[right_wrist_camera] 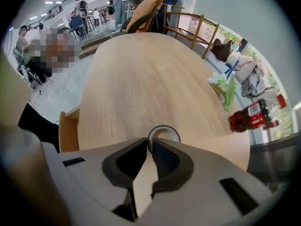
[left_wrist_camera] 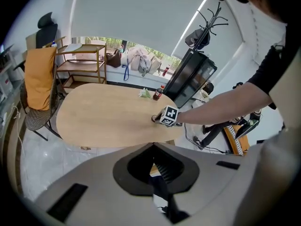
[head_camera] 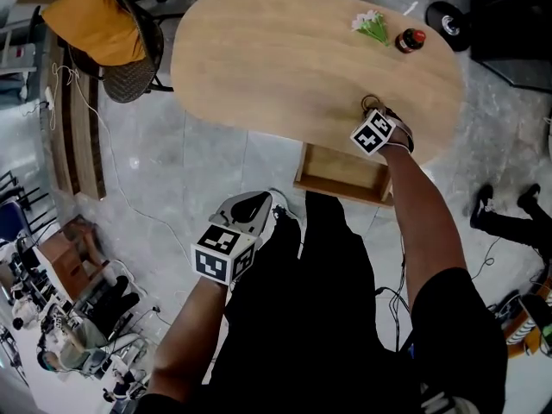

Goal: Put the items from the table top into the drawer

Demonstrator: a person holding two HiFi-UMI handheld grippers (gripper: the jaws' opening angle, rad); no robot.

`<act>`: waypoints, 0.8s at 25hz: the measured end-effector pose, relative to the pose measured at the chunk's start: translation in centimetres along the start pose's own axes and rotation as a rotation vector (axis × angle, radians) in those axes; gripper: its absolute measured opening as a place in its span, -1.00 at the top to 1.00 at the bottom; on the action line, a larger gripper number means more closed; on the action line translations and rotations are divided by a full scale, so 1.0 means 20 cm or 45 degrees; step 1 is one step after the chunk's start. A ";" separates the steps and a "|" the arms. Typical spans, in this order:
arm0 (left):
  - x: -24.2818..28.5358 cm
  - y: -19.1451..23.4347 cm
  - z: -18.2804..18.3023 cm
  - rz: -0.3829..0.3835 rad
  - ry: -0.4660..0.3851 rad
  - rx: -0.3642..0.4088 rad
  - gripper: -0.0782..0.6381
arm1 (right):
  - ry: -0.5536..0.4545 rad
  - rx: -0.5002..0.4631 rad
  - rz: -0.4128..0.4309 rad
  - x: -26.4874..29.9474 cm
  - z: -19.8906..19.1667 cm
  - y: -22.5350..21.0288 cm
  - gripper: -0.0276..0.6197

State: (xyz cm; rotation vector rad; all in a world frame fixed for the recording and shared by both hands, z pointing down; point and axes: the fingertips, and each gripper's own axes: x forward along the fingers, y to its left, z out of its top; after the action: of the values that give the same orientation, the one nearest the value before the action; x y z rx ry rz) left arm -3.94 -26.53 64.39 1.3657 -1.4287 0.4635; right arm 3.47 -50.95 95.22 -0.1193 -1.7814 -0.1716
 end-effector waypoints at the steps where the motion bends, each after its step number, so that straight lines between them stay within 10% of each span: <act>1: 0.00 0.00 -0.01 -0.003 -0.001 -0.002 0.78 | 0.000 -0.012 -0.009 0.00 0.00 0.00 0.82; 20: -0.02 -0.02 -0.21 -0.121 0.059 0.146 0.78 | -0.126 0.100 -0.135 -0.22 -0.02 0.20 0.89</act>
State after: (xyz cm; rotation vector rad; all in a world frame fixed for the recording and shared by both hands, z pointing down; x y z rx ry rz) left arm -1.95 -22.83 65.40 1.4976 -1.3100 0.5182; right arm 5.53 -47.10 91.20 0.0234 -1.8921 -0.1745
